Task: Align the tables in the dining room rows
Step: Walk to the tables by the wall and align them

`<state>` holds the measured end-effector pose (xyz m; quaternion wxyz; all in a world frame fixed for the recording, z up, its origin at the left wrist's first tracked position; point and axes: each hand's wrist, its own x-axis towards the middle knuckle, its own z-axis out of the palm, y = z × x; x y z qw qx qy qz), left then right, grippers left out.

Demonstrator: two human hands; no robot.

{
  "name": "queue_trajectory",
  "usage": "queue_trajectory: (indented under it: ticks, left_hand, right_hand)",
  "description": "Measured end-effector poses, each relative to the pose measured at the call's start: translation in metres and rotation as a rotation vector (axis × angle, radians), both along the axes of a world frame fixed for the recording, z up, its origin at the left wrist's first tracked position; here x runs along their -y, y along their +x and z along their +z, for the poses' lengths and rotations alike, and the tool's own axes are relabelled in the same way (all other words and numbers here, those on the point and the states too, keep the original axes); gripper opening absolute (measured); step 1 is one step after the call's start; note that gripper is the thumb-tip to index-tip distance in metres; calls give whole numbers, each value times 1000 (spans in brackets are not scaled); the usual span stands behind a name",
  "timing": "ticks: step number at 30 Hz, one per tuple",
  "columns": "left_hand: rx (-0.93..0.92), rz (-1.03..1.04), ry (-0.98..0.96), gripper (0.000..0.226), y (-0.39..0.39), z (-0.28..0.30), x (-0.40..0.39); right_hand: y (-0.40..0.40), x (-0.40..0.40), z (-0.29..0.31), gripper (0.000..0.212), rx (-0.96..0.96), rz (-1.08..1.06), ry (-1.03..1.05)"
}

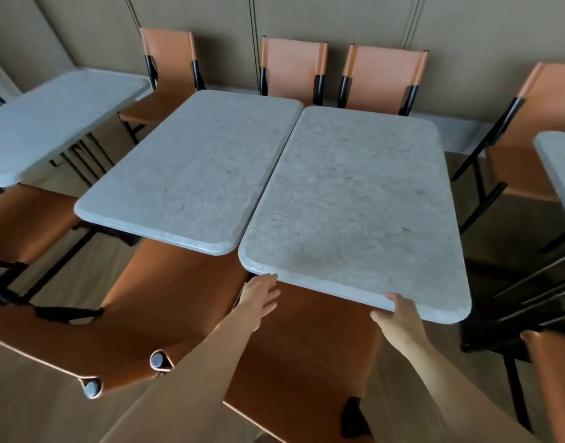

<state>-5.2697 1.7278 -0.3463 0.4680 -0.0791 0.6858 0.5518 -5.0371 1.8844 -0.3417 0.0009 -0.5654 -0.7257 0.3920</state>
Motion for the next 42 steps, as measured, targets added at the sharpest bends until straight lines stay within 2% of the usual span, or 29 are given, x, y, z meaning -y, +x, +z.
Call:
queue_trajectory:
  ticks: [4,7,13,15,18,22,25,30,37,42]
  left_hand:
    - [-101,3,-5,15,1,37,62]
    - [-144,64,-54,7,-7,56,122]
    - [-137,239,-50,11,-50,84,190]
    - [-121,259,-16,18,-66,84,189]
    - [-6,256,71,26,-84,74,174]
    - [121,167,183,38,-132,57,178]
    - [136,120,145,41,-187,46,207]
    - [134,157,12,48,-272,22,254]
    - [262,146,94,41,-320,2,229]
    - [283,213,56,54,-342,-22,205]
  right_hand:
    - [-30,38,26,44,-94,124,-24]
    - [-47,82,41,42,-147,181,-138]
    - [-103,144,57,39,-289,85,-371]
    - [-126,164,59,42,-346,-4,-446]
    - [-170,193,57,47,-526,-274,-604]
    - [-254,234,46,38,-688,-521,-752]
    - [-304,263,34,34,-733,-646,-849]
    - [-354,307,19,37,-716,-789,-926]
    - [-400,277,3,39,-800,-981,-974]
    - [-433,239,-18,49,-814,-1056,-1027]
